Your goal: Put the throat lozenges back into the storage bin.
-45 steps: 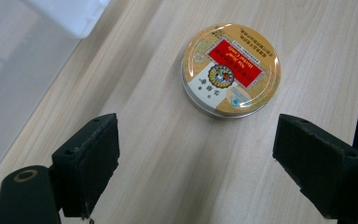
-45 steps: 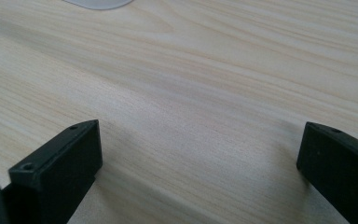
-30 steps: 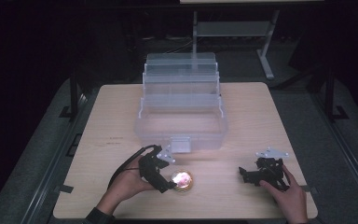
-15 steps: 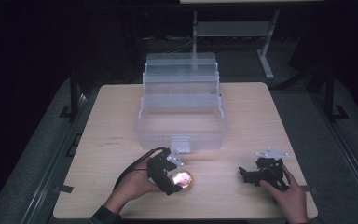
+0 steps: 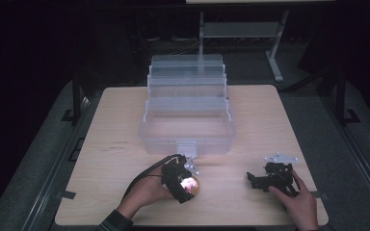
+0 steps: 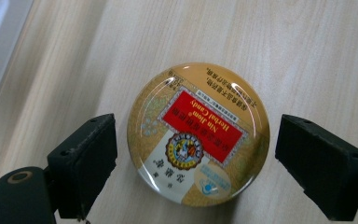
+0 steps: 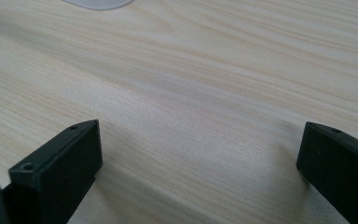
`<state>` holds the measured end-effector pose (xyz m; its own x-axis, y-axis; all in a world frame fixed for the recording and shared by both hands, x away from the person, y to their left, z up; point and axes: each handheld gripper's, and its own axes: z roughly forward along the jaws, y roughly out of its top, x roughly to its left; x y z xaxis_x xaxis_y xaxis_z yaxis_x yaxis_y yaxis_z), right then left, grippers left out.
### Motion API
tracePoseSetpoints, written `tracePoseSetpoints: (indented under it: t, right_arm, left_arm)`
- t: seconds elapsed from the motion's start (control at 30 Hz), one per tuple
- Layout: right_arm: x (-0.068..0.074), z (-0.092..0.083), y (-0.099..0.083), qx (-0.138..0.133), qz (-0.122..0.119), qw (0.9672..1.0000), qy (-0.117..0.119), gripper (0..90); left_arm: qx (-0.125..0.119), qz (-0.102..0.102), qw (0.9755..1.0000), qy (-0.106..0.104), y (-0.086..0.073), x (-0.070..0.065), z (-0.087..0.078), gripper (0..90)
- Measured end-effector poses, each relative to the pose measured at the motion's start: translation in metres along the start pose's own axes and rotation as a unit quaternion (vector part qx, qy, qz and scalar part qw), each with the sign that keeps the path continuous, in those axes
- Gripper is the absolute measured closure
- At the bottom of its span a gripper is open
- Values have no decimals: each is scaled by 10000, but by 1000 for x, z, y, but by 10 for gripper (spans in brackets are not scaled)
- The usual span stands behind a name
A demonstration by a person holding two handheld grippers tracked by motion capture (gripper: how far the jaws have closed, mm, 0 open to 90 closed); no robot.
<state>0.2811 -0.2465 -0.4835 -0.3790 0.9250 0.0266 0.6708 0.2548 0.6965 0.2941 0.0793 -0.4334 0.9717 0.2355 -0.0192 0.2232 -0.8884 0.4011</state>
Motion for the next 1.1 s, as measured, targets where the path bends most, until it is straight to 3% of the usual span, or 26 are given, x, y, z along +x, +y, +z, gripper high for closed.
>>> tracePoseSetpoints:
  t: [0.7, 1.1]
  right_arm:
    - [0, 0, 0, 0, -1, 10000, -1, 0]
    - [0, 0, 0, 1, -3, 10000, -3, 0]
  left_arm:
    - [341, 125, 9993, 35, 9, -3, 17, 130]
    - [342, 112, 9993, 38, 7, -2, 15, 189]
